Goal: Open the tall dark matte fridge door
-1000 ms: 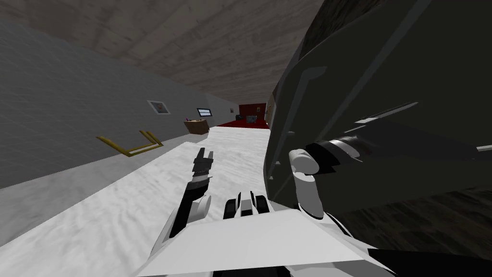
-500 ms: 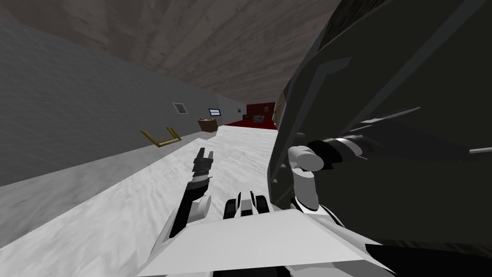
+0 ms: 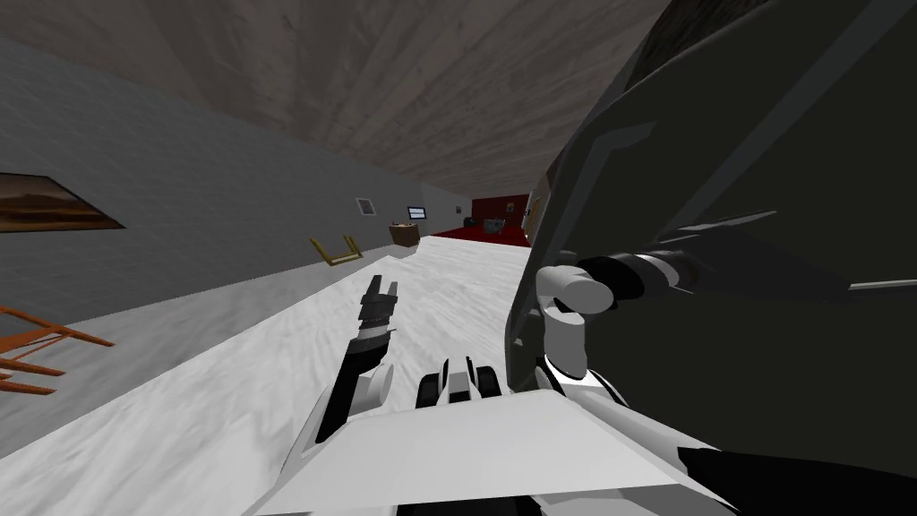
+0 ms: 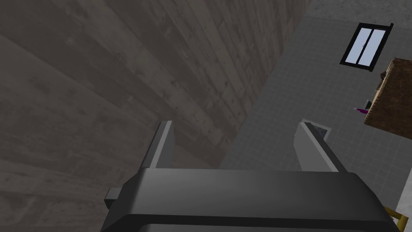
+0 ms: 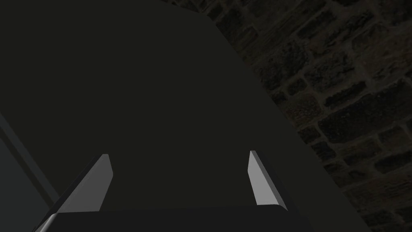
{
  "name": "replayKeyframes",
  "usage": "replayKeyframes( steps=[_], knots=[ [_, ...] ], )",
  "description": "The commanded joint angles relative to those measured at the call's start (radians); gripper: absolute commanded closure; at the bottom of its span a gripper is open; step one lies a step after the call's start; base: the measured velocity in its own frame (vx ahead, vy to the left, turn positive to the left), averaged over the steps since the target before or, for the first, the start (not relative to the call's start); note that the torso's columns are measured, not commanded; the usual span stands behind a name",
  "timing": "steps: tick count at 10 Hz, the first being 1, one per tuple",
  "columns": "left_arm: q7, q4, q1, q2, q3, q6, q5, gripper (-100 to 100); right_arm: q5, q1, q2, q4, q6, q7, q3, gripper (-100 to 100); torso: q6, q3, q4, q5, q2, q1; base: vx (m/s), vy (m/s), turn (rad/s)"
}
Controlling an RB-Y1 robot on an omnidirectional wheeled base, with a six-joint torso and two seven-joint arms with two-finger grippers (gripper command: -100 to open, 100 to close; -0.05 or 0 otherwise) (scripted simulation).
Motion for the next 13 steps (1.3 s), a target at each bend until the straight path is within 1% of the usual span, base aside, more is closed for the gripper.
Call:
replayKeyframes(
  steps=[1, 2, 3, 4, 5, 6, 7, 8, 9, 10, 11, 13],
  knots=[
    [0.0, 0.0, 0.0, 0.0, 0.0, 0.0, 0.0, 0, -0.067, -0.043, 0.007, 0.005, -0.042, 0.043, -0.009, -100, 0.0, -0.003, -0.002, -0.001, -0.004, -0.001, -0.031, -0.021, 0.315],
    [0.0, 0.0, 0.0, 0.0, 0.0, 0.0, 0.0, 0, -0.067, -0.043, 0.007, 0.005, -0.042, 0.043, -0.009, -100, -0.005, -0.006, -0.005, -0.002, -0.009, -0.001, -0.029, -0.027, 0.155],
    [0.0, 0.0, 0.0, 0.0, 0.0, 0.0, 0.0, 0, -0.101, -0.068, 0.014, 0.001, -0.07, 0.066, -0.016, -100, -0.004, -0.009, -0.007, -0.003, -0.014, -0.002, -0.022, -0.018, 0.281],
    [0.0, 0.0, 0.0, 0.0, 0.0, 0.0, 0.0, 0, -0.103, -0.068, 0.014, 0.001, -0.07, 0.066, -0.016, -100, -0.009, -0.012, -0.011, -0.005, -0.019, -0.003, -0.02, -0.013, 0.137],
    [0.0, 0.0, 0.0, 0.0, 0.0, 0.0, 0.0, 0, -0.135, -0.091, 0.022, -0.005, -0.096, 0.088, -0.022, -100, -0.008, -0.013, -0.012, -0.007, -0.022, -0.004, -0.017, -0.015, 0.201],
    [0.0, 0.0, 0.0, 0.0, 0.0, 0.0, 0.0, 0, -0.135, -0.091, 0.022, -0.005, -0.096, 0.088, -0.022, -100, -0.012, -0.016, -0.015, -0.008, -0.026, -0.005, -0.016, -0.019, 0.112],
    [0.0, 0.0, 0.0, 0.0, 0.0, 0.0, 0.0, 0, -0.165, -0.113, 0.032, -0.013, -0.121, 0.109, -0.028, -100, -0.012, -0.018, -0.016, -0.009, -0.029, -0.005, -0.02, -0.012, 0.237],
    [0.0, 0.0, 0.0, 0.0, 0.0, 0.0, 0.0, 0, -0.165, -0.113, 0.032, -0.013, -0.121, 0.109, -0.028, -100, -0.015, -0.02, -0.019, -0.011, -0.033, -0.006, -0.024, -0.014, 0.173],
    [0.0, 0.0, 0.0, 0.0, 0.0, 0.0, 0.0, 0, -0.192, -0.133, 0.045, -0.024, -0.145, 0.128, -0.033, -100, -0.015, -0.023, -0.02, -0.011, -0.036, -0.007, -0.02, -0.015, 0.176],
    [0.0, 0.0, 0.0, 0.0, 0.0, 0.0, 0.0, 0, -0.192, -0.133, 0.045, -0.024, -0.145, 0.128, -0.033, -100, -0.017, -0.025, -0.022, -0.013, -0.039, -0.008, -0.022, -0.015, 0.121],
    [0.0, 0.0, 0.0, 0.0, 0.0, 0.0, 0.0, 0, -0.216, -0.151, 0.06, -0.037, -0.168, 0.145, -0.037, -100, -0.018, -0.026, -0.023, -0.014, -0.042, -0.01, -0.022, -0.009, 0.178],
    [0.0, 0.0, 0.0, 0.0, 0.0, 0.0, 0.0, 0, -0.216, -0.151, 0.06, -0.037, -0.168, 0.145, -0.037, -100, -0.019, -0.029, -0.025, -0.016, -0.047, -0.013, -0.007, 0.006, 0.061]
  ],
)
